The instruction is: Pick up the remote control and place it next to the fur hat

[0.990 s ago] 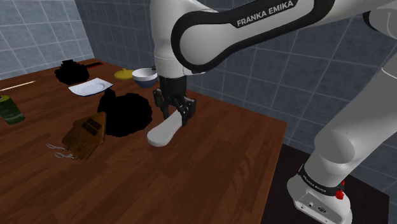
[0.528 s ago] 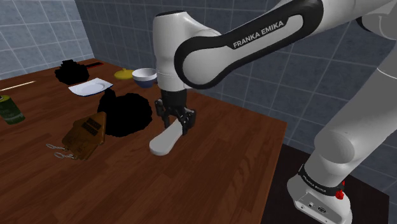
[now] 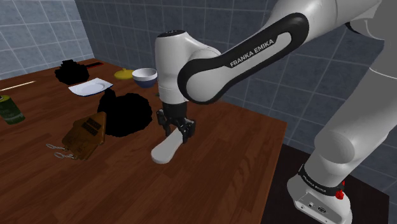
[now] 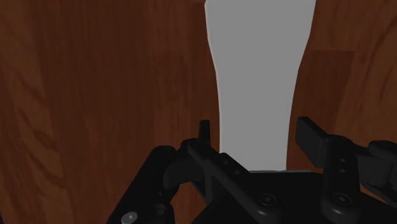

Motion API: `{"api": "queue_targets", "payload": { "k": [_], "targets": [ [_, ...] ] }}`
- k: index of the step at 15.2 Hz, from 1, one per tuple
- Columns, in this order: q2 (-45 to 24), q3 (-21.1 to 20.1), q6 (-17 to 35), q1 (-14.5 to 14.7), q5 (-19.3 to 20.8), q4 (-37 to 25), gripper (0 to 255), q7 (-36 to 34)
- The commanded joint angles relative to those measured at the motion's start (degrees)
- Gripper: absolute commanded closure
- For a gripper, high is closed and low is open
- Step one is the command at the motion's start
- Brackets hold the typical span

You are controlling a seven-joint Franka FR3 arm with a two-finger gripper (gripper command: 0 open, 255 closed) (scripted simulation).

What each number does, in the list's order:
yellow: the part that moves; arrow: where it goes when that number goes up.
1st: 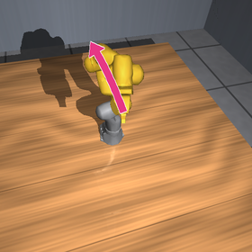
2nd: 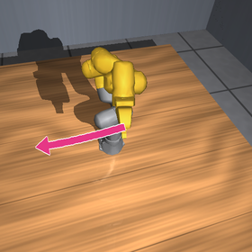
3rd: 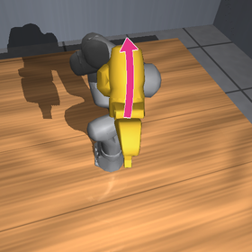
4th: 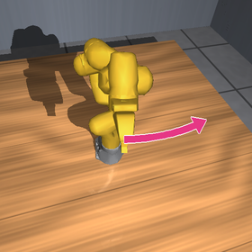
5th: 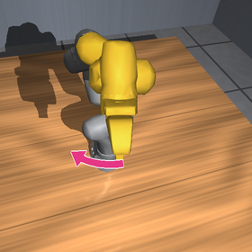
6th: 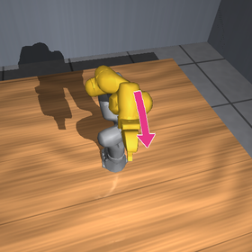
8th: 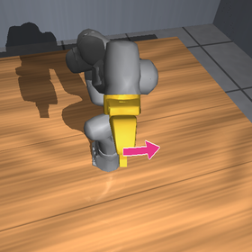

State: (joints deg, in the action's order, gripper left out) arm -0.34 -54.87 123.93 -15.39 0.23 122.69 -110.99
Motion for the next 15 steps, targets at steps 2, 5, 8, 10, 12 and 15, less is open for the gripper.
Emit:
{"api": "queue_targets", "payload": {
  "k": [2,5,8,10,12,15],
  "targets": [
    [-1.8,-0.1,2.5,0.2,1.8,1.4,255,-1.3],
    [-3.8,0.1,4.6,0.5,4.0,2.5,255,-2.8],
    [-5.9,0.4,6.7,1.0,6.3,3.4,255,-4.5],
    [-7.1,0.8,7.8,1.4,7.7,3.9,255,-5.5],
    [-7.1,0.8,7.8,1.4,7.7,3.9,255,-5.5],
    [-7.1,0.8,7.8,1.4,7.7,3.9,255,-5.5]
  ]
}}
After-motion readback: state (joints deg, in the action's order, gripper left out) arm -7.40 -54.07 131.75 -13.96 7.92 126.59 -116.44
